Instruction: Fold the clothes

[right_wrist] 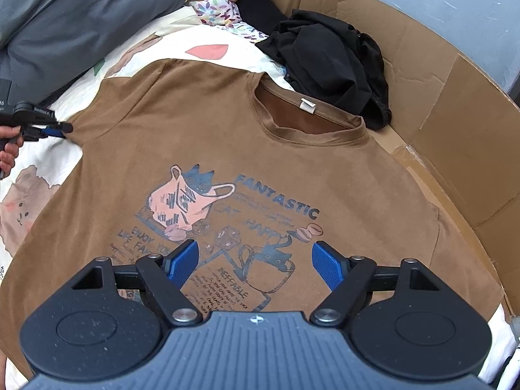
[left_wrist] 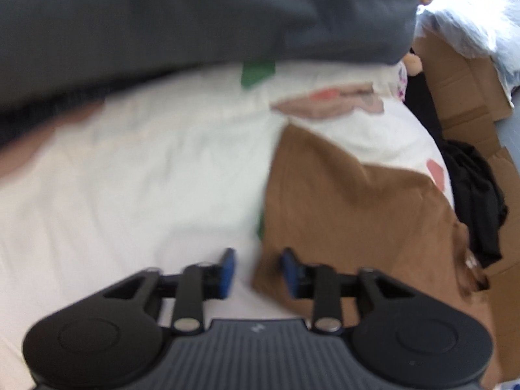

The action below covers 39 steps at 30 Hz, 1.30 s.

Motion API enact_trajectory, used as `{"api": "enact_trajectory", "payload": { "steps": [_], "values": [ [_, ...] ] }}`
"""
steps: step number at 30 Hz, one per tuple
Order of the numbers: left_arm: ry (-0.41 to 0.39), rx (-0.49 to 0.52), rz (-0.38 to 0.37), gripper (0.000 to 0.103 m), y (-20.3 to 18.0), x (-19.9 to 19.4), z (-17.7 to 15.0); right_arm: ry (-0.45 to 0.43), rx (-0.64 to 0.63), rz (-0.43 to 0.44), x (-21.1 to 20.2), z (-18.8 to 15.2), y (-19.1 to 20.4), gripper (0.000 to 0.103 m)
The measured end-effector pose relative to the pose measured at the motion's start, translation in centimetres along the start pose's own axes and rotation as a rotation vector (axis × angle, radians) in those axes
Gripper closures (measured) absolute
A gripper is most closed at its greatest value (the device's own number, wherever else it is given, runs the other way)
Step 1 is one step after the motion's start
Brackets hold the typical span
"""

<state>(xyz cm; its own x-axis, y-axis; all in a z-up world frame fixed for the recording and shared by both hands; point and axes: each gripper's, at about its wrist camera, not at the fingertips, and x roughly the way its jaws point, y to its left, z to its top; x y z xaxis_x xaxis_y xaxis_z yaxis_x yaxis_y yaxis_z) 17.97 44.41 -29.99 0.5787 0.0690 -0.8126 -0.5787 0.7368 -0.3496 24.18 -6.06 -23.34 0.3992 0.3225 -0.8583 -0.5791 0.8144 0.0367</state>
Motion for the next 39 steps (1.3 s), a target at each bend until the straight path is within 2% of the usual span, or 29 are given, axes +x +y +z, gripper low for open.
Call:
{"api": "enact_trajectory", "payload": {
  "steps": [5, 12, 16, 20, 22, 25, 28, 30, 32, 33, 37, 38, 39],
  "values": [
    [-0.038, 0.02, -0.061, 0.056, -0.1, 0.6, 2.6, 0.015, 0.005, -0.003, 1.1, 0.1, -0.2, 0.022],
    [-0.09, 0.099, -0.066, 0.056, -1.9, 2.8, 4.8, 0.019, 0.017, 0.009, 2.6, 0.5, -0.8, 0.022],
    [-0.107, 0.214, -0.04, 0.056, -3.5, 4.8, 5.4, 0.027, 0.034, 0.02, 3.6, 0.1, -1.2, 0.022],
    [-0.136, 0.22, -0.05, 0.056, -4.0, 6.6, 6.5, 0.037, 0.095, 0.047, 4.5, -0.4, -2.2, 0.022],
    [-0.134, 0.257, -0.029, 0.057, -4.7, 7.6, 7.1, 0.025, 0.108, 0.038, 4.6, -0.8, -2.6, 0.022],
    [-0.133, 0.308, -0.054, 0.058, -5.6, 8.5, 7.4, 0.022, 0.127, 0.036, 4.7, -1.2, -3.0, 0.022],
    [-0.104, 0.422, 0.023, 0.057, -6.8, 9.9, 7.0, 0.038, 0.131, 0.031, 4.8, -2.0, -3.3, 0.022],
    [-0.108, 0.464, 0.041, 0.058, -7.3, 10.4, 6.5, 0.048, 0.134, 0.024, 4.7, -2.4, -3.6, 0.022],
    [-0.124, 0.457, 0.034, 0.083, -7.3, 10.2, 6.5, 0.051, 0.143, 0.02, 4.6, -2.8, -3.9, 0.022],
    [-0.123, 0.442, 0.025, 0.09, -7.2, 10.2, 6.5, 0.053, 0.144, 0.018, 4.5, -2.9, -4.0, 0.022],
    [-0.132, 0.395, 0.068, 0.094, -7.0, 9.8, 7.0, 0.053, 0.141, 0.005, 4.1, -3.2, -4.1, 0.022],
    [-0.131, 0.378, 0.084, 0.093, -6.9, 9.7, 7.1, 0.051, 0.138, 0.003, 4.0, -3.2, -4.1, 0.022],
    [-0.127, 0.366, 0.096, 0.086, -6.8, 9.6, 7.3, 0.048, 0.137, 0.003, 3.8, -3.2, -4.1, 0.022]
  ]
}}
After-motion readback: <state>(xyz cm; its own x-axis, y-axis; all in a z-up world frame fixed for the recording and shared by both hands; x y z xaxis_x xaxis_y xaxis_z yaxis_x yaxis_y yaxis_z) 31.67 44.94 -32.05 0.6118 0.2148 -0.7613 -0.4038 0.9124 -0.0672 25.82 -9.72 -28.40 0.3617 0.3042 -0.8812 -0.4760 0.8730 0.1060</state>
